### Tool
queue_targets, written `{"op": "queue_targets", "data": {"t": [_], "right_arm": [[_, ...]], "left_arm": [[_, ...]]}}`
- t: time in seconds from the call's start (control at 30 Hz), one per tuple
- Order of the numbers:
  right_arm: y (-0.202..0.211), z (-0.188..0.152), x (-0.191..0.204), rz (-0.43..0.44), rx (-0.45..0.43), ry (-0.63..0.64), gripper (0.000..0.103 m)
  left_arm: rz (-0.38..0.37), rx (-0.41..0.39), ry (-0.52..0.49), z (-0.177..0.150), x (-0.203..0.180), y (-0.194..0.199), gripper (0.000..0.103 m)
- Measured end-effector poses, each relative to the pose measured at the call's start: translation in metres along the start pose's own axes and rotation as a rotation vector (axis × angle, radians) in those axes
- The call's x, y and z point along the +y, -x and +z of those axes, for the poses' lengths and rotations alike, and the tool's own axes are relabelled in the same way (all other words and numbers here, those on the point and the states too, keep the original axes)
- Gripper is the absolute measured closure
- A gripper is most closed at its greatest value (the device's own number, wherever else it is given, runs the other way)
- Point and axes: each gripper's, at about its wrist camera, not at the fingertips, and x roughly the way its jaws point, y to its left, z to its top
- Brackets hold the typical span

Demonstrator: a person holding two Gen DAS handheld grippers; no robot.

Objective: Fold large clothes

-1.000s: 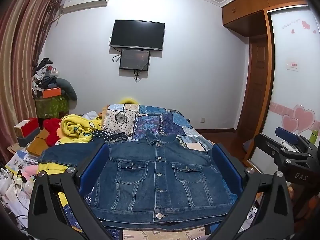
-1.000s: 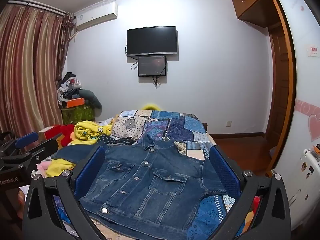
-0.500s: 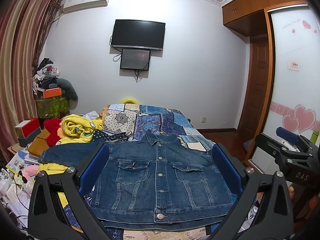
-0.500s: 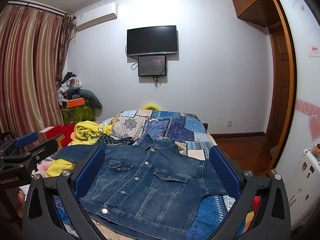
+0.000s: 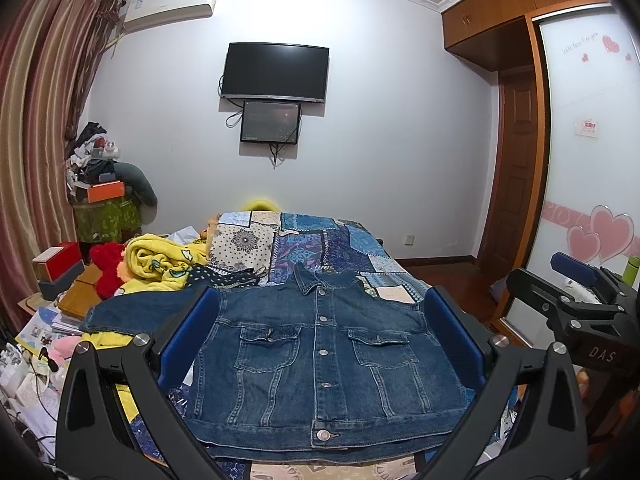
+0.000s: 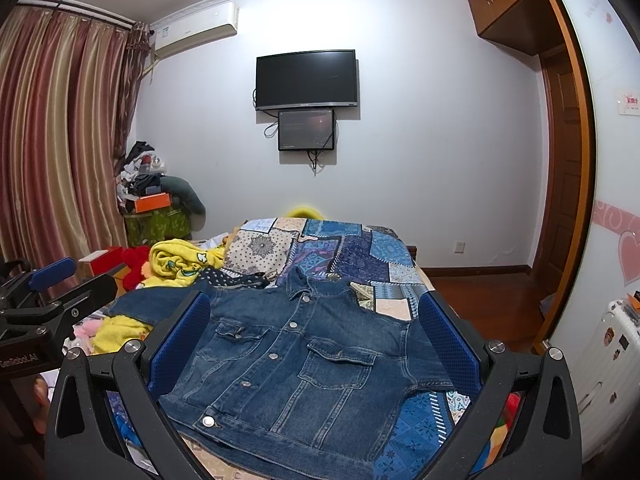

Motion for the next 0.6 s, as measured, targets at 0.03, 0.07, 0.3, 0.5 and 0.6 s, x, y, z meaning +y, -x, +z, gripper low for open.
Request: {"op": "queue_targets", "data": {"t": [0.03, 0.07, 0.3, 0.5, 0.6], "right_arm": [[-0.0003, -0.0006, 0.0011, 0.001, -0.001, -0.001, 0.000], [-0.0001, 0.0003, 0.0004, 0.002, 0.001, 0.000, 0.000], [0.0009, 0.0007, -0.0004, 0.002, -0.001, -0.002, 0.000], [0.0015, 0.0030, -0.0026, 0.002, -0.002, -0.006, 0.000], [0.0016, 0.0030, -0.0024, 0.002, -0.001, -0.005, 0.000]], "left_arm": [[0.001, 0.000, -0.002, 0.0006, -0.0017, -0.0002, 0.000], [0.001, 0.000, -0.002, 0.0009, -0.0020, -0.0004, 0.000], [0.004, -0.005, -0.009, 0.0022, -0.0046, 0.0006, 0.000], [0.004, -0.005, -0.015, 0.0025, -0.0047, 0.0003, 0.000], [0.003, -0.004, -0.012, 0.0021, -0.0049, 0.0001, 0.000]]}}
